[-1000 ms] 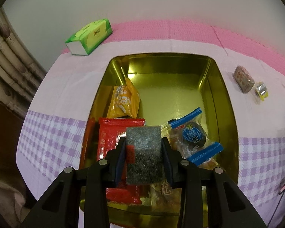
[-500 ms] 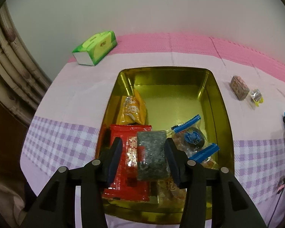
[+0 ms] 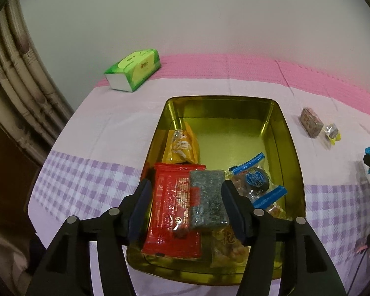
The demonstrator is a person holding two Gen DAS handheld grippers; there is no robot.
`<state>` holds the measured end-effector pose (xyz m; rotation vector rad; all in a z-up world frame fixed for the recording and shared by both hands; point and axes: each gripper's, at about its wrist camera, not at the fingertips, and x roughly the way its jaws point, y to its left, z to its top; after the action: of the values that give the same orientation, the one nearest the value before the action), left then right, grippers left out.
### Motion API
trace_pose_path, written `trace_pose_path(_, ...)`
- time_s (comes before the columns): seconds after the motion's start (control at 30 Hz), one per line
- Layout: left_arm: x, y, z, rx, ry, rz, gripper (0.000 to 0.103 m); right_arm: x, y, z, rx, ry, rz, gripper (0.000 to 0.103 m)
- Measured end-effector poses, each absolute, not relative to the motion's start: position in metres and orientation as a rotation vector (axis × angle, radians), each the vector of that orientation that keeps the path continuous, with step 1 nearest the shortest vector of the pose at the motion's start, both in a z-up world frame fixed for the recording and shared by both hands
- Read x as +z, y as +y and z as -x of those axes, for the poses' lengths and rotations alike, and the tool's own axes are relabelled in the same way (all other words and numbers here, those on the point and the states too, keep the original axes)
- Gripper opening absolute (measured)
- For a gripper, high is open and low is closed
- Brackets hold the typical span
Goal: Organize snacks
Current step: 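Carry the green packet into the gold tin and open the left tool, then carry the light blue candy into the gold tin and open the right tool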
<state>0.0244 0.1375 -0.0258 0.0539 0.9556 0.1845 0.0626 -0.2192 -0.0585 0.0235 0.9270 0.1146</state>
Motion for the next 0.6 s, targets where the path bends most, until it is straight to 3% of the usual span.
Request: trace_pose_path(0.6, -0.020, 0.209, -0.008, 0.374, 0.961, 0.072, 0.062, -0.014, -0.062, -0.036, 0.495, 0.901, 0.043, 0.028)
